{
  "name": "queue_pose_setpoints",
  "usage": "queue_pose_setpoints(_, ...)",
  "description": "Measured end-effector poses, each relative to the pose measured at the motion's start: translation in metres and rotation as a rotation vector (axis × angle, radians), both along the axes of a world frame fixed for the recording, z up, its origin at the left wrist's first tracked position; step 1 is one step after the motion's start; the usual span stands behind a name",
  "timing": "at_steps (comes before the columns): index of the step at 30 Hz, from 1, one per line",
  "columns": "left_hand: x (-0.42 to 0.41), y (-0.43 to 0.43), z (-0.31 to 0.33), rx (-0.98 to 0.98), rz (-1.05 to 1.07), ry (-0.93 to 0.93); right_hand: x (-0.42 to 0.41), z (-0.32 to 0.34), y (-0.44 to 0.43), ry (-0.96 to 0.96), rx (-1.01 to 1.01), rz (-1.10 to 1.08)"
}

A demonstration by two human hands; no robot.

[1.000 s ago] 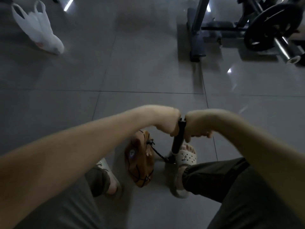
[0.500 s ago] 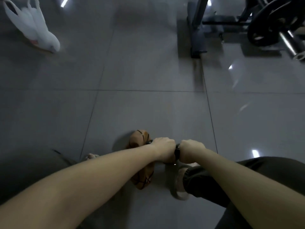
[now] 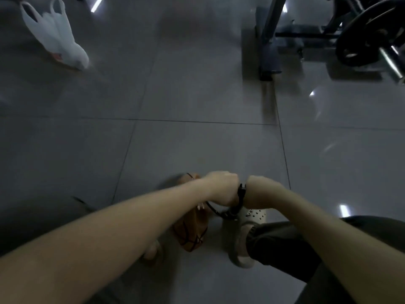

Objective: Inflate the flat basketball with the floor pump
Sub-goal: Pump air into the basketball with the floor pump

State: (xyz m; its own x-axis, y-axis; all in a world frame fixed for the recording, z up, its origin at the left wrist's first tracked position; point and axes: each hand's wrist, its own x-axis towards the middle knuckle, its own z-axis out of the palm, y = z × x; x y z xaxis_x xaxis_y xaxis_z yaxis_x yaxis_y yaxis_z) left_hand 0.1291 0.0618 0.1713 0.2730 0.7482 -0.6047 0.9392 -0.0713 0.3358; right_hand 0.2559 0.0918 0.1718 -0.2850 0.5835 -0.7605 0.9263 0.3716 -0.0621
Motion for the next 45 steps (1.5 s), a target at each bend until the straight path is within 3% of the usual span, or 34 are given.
queue_pose_setpoints(5, 0.009, -0.011, -0.055, 0.028, 0.023, -0.014, 0.003, -0.046, -0.009, -0.064, 0.033, -0.024)
queue_pose_setpoints(9, 0.009, -0.01, -0.059, 0.02, 0.013, 0.024, 0.001, -0.044, -0.008, -0.067, -0.01, -0.007)
queue_pose_setpoints(12, 0.008, -0.004, -0.028, -0.03, -0.022, 0.068, -0.001, -0.015, -0.006, -0.093, -0.066, 0.017)
queue_pose_setpoints(17, -0.017, 0.039, 0.082, 0.037, -0.015, -0.004, -0.009, 0.097, 0.041, 0.064, -0.088, -0.079)
queue_pose_setpoints(19, -0.02, 0.044, 0.102, 0.051, -0.016, -0.029, -0.012, 0.114, 0.047, 0.079, -0.083, -0.083)
queue_pose_setpoints(26, 0.003, -0.006, -0.028, 0.05, 0.041, 0.023, -0.005, -0.021, 0.002, -0.063, -0.012, 0.016)
queue_pose_setpoints(33, 0.011, -0.008, -0.055, 0.022, -0.032, 0.039, 0.002, -0.04, -0.01, -0.048, 0.034, -0.008)
queue_pose_setpoints(38, 0.003, 0.004, -0.002, -0.036, -0.026, 0.056, -0.004, 0.018, 0.002, -0.023, -0.156, -0.004)
queue_pose_setpoints(42, -0.009, 0.038, 0.09, 0.002, 0.008, -0.035, -0.001, 0.103, 0.043, 0.08, -0.123, -0.109)
queue_pose_setpoints(45, -0.007, 0.034, 0.09, -0.012, -0.028, 0.009, -0.004, 0.095, 0.035, 0.056, -0.104, -0.086)
